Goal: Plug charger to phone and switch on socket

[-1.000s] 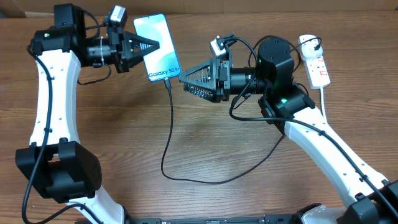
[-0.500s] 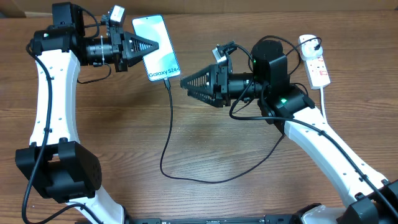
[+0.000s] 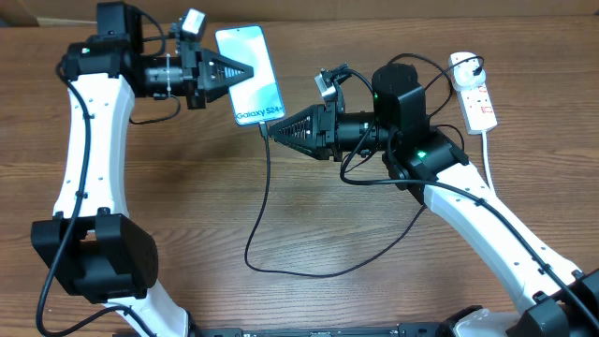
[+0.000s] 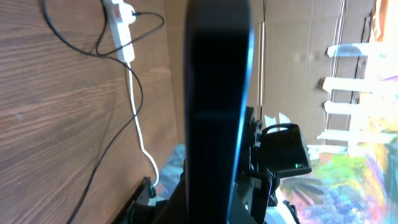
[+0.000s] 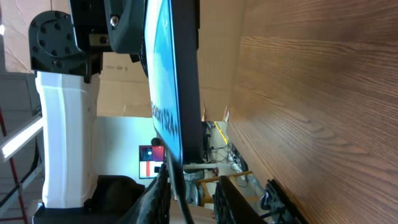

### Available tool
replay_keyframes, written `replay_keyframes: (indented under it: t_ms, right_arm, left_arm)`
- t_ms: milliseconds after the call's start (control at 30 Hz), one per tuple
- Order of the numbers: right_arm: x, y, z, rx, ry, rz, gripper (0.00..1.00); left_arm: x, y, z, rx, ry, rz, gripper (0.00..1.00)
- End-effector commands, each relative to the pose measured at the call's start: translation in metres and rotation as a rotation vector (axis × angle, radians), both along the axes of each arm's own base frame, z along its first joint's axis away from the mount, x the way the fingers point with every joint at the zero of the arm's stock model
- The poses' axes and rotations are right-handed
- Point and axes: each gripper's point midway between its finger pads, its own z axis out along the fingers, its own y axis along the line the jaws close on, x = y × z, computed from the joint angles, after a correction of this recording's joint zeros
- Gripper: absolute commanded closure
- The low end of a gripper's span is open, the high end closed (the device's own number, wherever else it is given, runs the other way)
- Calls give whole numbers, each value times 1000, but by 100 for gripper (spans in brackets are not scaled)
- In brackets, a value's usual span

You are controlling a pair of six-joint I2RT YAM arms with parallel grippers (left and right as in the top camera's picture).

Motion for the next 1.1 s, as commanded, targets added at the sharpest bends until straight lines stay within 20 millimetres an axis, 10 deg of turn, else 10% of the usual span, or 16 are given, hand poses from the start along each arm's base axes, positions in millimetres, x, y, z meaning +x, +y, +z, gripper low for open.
replay_keyframes:
  t_ms: [0, 1067]
  right_arm:
    - [4, 3, 9, 16, -19, -9, 79]
    - [-2, 11, 19, 52, 4, 7, 94]
  left_arm:
    - [-5, -6, 13, -63, 15, -28, 96]
    - [-4, -8, 11, -55, 54, -23, 96]
